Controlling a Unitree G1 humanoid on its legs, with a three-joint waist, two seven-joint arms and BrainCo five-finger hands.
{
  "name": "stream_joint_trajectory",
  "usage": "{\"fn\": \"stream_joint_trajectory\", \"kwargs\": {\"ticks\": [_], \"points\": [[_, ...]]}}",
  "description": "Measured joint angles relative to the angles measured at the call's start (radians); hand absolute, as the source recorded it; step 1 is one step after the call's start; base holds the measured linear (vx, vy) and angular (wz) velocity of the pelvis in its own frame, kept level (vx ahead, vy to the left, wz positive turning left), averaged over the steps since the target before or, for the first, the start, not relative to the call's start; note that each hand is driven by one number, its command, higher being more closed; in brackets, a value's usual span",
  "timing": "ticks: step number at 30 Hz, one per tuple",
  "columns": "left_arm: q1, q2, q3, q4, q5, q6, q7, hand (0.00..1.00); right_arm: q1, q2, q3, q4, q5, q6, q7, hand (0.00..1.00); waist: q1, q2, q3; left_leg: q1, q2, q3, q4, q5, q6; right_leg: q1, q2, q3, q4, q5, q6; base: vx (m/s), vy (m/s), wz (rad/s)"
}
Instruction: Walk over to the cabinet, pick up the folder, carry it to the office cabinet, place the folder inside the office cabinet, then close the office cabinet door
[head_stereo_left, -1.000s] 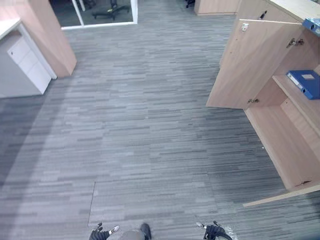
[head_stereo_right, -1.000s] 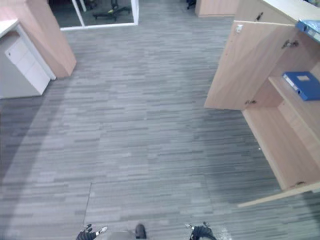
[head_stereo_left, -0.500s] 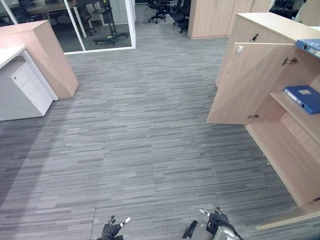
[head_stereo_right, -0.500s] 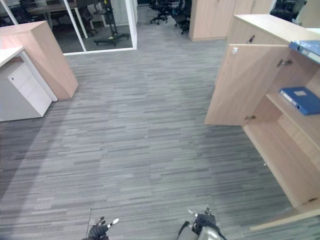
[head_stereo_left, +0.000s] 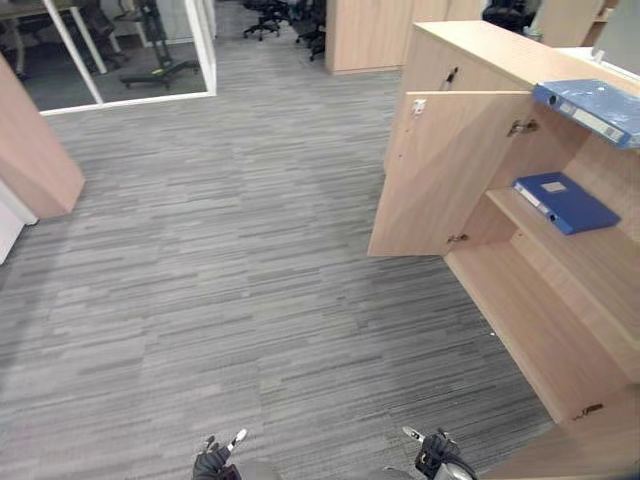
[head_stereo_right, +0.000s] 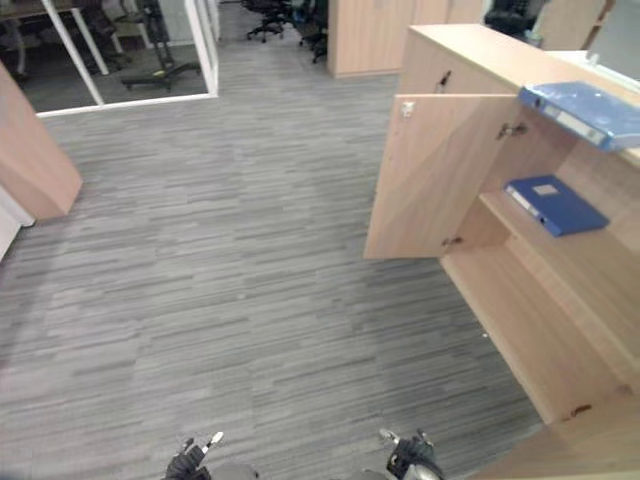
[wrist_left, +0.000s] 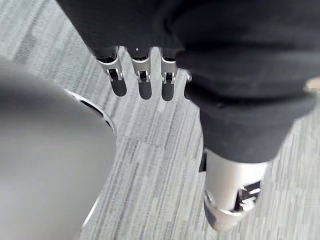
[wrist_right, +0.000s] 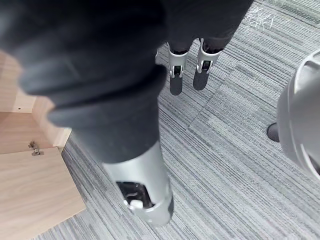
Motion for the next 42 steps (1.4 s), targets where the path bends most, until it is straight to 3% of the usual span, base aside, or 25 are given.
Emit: {"fn": "stream_joint_trajectory", "kwargs": {"ticks": [3,6,7,8,9,10,11,13,15,17,19,21,23,24,28,30,32,34,38,41,42], "points": [[0.002,0.002,0.001,-0.007,-0.05,-0.006,0.009,0.0,-0.002,-0.009,0.011,0.023,0.0,0.002,-0.001,0.0,0.02,-0.006,0.005,-0.061,-0.041,-0.045,-0.24,-0.013,0.021,0.061,-0.018,0.08,-0.043,-0.001,0.03,0.29,0.139,-0.77],[0.002,-0.018,0.032,-0.016,-0.067,-0.011,0.019,0.0,-0.025,-0.008,0.017,0.045,-0.002,0.002,0.0,0.0,0.026,-0.013,0.008,-0.071,-0.102,-0.218,-0.595,0.031,-0.02,0.103,-0.067,0.167,-0.07,-0.002,0.093,0.31,0.222,-0.78],[0.002,-0.02,0.038,-0.015,-0.068,-0.011,0.021,0.0,-0.027,-0.006,0.02,0.045,-0.002,0.002,0.0,0.0,0.027,-0.013,0.008,-0.067,-0.111,-0.253,-0.645,0.049,-0.026,0.106,-0.077,0.187,-0.073,-0.005,0.111,0.34,0.343,-0.99],[0.002,-0.02,0.039,-0.014,-0.069,-0.011,0.025,0.0,-0.027,-0.003,0.022,0.045,-0.002,0.002,0.0,0.0,0.036,-0.014,0.006,-0.063,-0.117,-0.291,-0.689,0.117,-0.051,0.116,-0.102,0.229,-0.077,-0.012,0.144,0.38,0.42,-0.99],[0.002,-0.025,0.039,-0.008,-0.069,-0.011,0.026,0.0,-0.024,0.0,0.022,0.045,-0.002,0.002,0.0,0.0,0.043,-0.013,0.0,-0.047,-0.141,-0.296,-0.681,0.229,-0.063,0.129,-0.126,0.269,-0.092,-0.005,0.176,0.42,0.459,-1.0],[-0.002,-0.021,0.043,-0.004,-0.072,-0.011,0.027,0.0,-0.026,0.004,0.023,0.047,-0.003,0.003,0.0,0.0,0.045,-0.017,-0.006,-0.051,-0.153,-0.278,-0.658,0.224,-0.054,0.132,-0.146,0.289,-0.099,0.001,0.188,0.54,0.584,-1.0],[-0.003,-0.006,0.045,0.006,-0.073,-0.013,0.028,0.0,-0.027,0.025,0.042,0.047,-0.003,0.005,0.003,0.0,0.044,-0.048,-0.023,-0.053,-0.171,-0.21,-0.633,0.192,-0.02,0.109,-0.193,0.325,-0.099,0.048,0.209,0.43,0.482,-0.86],[-0.006,0.008,0.045,0.03,-0.077,-0.013,0.029,0.0,-0.029,0.025,0.042,0.054,-0.003,0.009,0.009,0.0,0.048,-0.058,-0.044,-0.04,-0.193,-0.163,-0.63,0.172,0.01,0.086,-0.232,0.352,-0.108,0.107,0.211,0.36,0.432,-0.78],[-0.005,0.018,0.042,0.064,-0.076,-0.011,0.029,0.0,-0.036,0.025,0.008,0.052,-0.014,0.008,0.012,0.0,0.053,-0.058,-0.062,0.048,-0.25,-0.103,-0.703,0.154,0.05,0.064,-0.306,0.383,-0.072,0.17,0.199,0.33,0.453,-0.83],[-0.001,0.024,0.024,0.071,-0.075,-0.01,0.027,0.0,-0.031,0.022,0.003,0.054,-0.023,0.012,0.017,0.0,0.05,-0.058,-0.063,0.111,-0.29,-0.085,-0.754,0.15,0.072,0.021,-0.362,0.381,0.038,0.182,0.181,0.15,0.27,-0.57],[0.013,0.042,0.009,0.083,-0.047,-0.007,0.026,0.0,-0.003,0.02,-0.007,0.048,-0.024,0.017,0.017,0.0,0.037,-0.051,-0.066,0.216,-0.324,-0.03,-0.836,0.16,0.102,-0.052,-0.442,0.325,0.226,0.239,0.086,0.15,0.311,-0.51],[0.047,0.059,0.007,0.086,-0.008,-0.001,0.022,0.0,-0.004,0.02,-0.008,0.049,-0.023,0.016,0.017,0.0,0.033,-0.049,-0.071,0.268,-0.322,0.0,-0.885,0.166,0.112,-0.065,-0.456,0.271,0.27,0.244,0.076,0.1,0.179,-0.57],[0.074,0.066,0.007,0.098,0.008,0.005,0.019,0.0,-0.002,0.019,-0.007,0.049,-0.023,0.014,0.017,0.0,0.019,-0.045,-0.072,0.301,-0.308,0.021,-0.919,0.169,0.117,-0.087,-0.441,0.21,0.3,0.215,0.102,0.04,0.057,-0.52],[0.082,0.074,-0.002,0.108,0.008,0.009,0.019,0.0,-0.005,0.016,-0.002,0.051,-0.023,0.013,0.017,0.0,0.019,-0.042,-0.07,0.313,-0.292,0.038,-0.929,0.169,0.117,-0.109,-0.403,0.189,0.302,0.171,0.116,0.01,-0.016,-0.39],[0.067,0.078,-0.012,0.118,0.002,0.011,0.02,0.0,-0.008,-0.001,0.001,0.05,-0.023,0.012,0.016,0.0,0.014,-0.045,-0.04,0.379,-0.262,0.058,-0.954,0.144,0.109,-0.128,-0.322,0.079,0.264,0.089,0.123,-0.02,-0.119,-0.39],[0.066,0.08,-0.012,0.117,0.005,0.011,0.018,0.0,0.01,-0.003,0.001,0.04,-0.023,0.009,0.016,0.0,0.008,-0.059,-0.032,0.39,-0.249,0.058,-0.945,0.123,0.074,-0.128,-0.293,0.074,0.161,0.071,0.116,-0.02,-0.181,-0.16],[0.06,0.071,-0.012,0.118,0.01,0.015,0.019,0.0,0.018,-0.013,-0.005,0.036,-0.023,0.01,0.016,0.0,0.005,-0.049,-0.026,0.38,-0.235,0.026,-0.925,0.116,0.061,-0.117,-0.266,0.059,0.139,0.046,0.123,0.07,-0.191,0.08],[0.059,0.07,-0.007,0.112,0.019,0.016,0.017,0.0,0.032,-0.007,-0.039,0.033,-0.022,0.01,0.016,0.0,0.005,-0.051,-0.022,0.379,-0.211,-0.03,-0.933,0.111,0.035,-0.106,-0.225,0.029,0.128,0.03,0.092,0.16,-0.248,0.14],[0.06,0.057,0.023,0.096,0.029,0.021,0.016,0.0,0.068,0.002,-0.056,0.033,-0.021,0.01,0.016,0.0,-0.002,-0.049,-0.025,0.394,-0.169,-0.087,-0.923,0.079,0.006,-0.045,-0.176,-0.023,0.086,-0.001,0.086,0.16,-0.13,0.24],[0.06,0.039,0.045,0.068,0.028,0.021,0.016,0.0,0.073,0.011,-0.082,0.031,-0.019,0.01,0.016,0.0,-0.006,-0.039,-0.037,0.355,-0.135,-0.115,-0.821,0.019,-0.031,-0.006,-0.141,-0.05,0.05,-0.017,0.088,0.2,-0.015,0.23],[0.06,0.035,0.063,0.058,0.027,0.021,0.015,0.0,0.073,0.013,-0.077,0.025,-0.017,0.01,0.016,0.0,-0.007,-0.039,-0.041,0.307,-0.12,-0.118,-0.695,-0.018,-0.036,0.011,-0.126,-0.05,0.037,-0.024,0.096,0.24,0.016,-0.04]]}}
